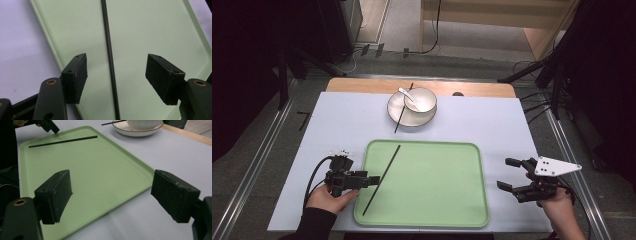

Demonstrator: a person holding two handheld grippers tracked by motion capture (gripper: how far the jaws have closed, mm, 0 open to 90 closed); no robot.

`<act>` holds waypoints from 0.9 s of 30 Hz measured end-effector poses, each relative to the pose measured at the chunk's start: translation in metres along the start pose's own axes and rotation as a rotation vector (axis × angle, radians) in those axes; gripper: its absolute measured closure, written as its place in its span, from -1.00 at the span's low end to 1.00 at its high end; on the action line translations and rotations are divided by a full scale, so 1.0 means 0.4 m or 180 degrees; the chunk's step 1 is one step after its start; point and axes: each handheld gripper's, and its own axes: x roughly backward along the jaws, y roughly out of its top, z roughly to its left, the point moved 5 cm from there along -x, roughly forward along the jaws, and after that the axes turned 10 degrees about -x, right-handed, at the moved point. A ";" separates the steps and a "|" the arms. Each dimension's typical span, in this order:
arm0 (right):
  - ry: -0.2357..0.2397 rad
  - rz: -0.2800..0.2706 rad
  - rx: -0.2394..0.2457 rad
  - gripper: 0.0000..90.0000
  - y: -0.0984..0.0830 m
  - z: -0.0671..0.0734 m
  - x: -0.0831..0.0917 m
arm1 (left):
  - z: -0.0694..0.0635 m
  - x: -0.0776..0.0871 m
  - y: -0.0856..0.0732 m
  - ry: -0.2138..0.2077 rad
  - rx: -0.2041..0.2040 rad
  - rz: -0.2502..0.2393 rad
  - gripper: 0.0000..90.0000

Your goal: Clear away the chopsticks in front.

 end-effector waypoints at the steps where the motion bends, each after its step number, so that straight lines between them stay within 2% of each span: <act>1: -0.0003 0.0000 -0.0004 -0.61 0.000 0.000 0.001 | 0.000 -0.001 0.003 0.0001 -0.0024 -0.0003 -0.27; 5: 0.0000 -0.0021 -0.0032 -0.61 -0.002 0.001 0.004 | 0.006 -0.008 0.016 -0.0066 -0.0080 -0.0021 -0.28; 9: -0.0019 -0.0019 -0.0045 -0.61 -0.006 -0.001 0.010 | 0.023 -0.013 0.031 -0.0025 -0.0226 -0.0014 -0.28; 12: -0.0037 -0.0029 -0.0073 -0.61 -0.010 -0.002 0.016 | 0.038 -0.014 0.046 -0.0078 -0.0208 -0.0056 -0.29; 16: -0.0066 -0.0019 -0.0106 -0.61 -0.013 -0.005 0.017 | 0.053 -0.019 0.071 -0.0082 -0.0242 -0.0077 -0.31; 18: -0.0077 -0.0027 -0.0114 -0.61 -0.013 -0.006 0.019 | 0.054 -0.026 0.084 -0.0126 -0.0175 -0.0079 -0.31; 23: -0.0042 -0.0006 -0.0076 -0.61 -0.014 0.000 0.014 | 0.058 -0.034 0.130 -0.0078 -0.0275 -0.0012 -0.32; 27: -0.0042 -0.0019 -0.0088 -0.61 -0.013 0.001 0.016 | 0.068 -0.030 0.182 -0.0121 -0.0288 -0.0063 -0.34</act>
